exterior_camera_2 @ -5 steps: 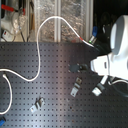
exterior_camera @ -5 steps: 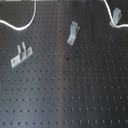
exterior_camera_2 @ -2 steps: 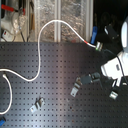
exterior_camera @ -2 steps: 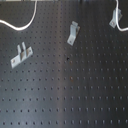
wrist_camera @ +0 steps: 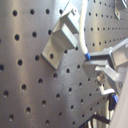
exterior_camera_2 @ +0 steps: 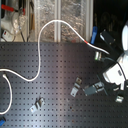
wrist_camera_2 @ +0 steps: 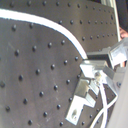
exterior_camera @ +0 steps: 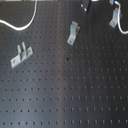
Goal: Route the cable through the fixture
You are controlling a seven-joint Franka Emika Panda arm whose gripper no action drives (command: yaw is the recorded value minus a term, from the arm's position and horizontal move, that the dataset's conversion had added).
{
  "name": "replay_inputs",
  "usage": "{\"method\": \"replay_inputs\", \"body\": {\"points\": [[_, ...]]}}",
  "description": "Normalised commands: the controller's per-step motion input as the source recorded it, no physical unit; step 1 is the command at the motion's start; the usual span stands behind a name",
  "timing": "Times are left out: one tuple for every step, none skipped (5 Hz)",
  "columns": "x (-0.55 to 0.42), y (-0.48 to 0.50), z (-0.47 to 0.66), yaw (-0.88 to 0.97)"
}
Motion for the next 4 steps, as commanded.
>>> {"method": "replay_inputs", "body": {"points": [[0.233,0.133,0.26,-0.69],[0.340,0.261,0.12,-0.55],[0.272,0.325,0.20,-0.51],[0.065,0.205,0.22,-0.20]]}}
